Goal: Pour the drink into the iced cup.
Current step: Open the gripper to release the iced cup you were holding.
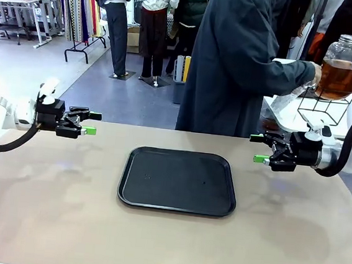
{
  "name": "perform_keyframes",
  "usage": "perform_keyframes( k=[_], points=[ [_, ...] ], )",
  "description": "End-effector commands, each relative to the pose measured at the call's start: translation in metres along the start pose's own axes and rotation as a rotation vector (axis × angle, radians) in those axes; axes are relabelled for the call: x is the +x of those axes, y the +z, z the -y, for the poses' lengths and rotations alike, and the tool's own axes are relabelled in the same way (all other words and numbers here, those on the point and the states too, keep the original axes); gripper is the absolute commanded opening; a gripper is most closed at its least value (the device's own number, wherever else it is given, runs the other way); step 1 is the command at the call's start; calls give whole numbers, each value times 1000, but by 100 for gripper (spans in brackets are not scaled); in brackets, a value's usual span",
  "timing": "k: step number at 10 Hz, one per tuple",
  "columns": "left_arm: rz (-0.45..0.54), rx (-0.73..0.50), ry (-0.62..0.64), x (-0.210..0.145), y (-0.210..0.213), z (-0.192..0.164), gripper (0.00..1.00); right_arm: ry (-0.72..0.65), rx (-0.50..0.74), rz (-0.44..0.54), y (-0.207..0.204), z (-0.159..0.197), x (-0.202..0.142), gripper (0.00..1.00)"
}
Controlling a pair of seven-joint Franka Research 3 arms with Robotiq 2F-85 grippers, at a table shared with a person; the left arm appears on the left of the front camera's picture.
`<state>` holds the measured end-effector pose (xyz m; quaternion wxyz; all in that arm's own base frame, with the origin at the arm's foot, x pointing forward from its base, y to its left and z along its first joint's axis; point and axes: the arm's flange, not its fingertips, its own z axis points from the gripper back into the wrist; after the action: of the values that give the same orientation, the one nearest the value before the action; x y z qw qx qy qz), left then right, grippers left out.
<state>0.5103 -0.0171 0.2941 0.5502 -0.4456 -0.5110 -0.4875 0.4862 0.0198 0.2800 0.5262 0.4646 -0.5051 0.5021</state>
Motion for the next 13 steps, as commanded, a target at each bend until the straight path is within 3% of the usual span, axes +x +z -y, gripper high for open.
perform_keyframes(
  k=[1, 13],
  points=[
    [6, -1, 5, 2, -1, 0, 100, 6, 3, 2, -2, 0, 3, 100],
    [6, -1, 5, 2, -1, 0, 100, 6, 3, 2, -2, 0, 3, 100]
  ],
)
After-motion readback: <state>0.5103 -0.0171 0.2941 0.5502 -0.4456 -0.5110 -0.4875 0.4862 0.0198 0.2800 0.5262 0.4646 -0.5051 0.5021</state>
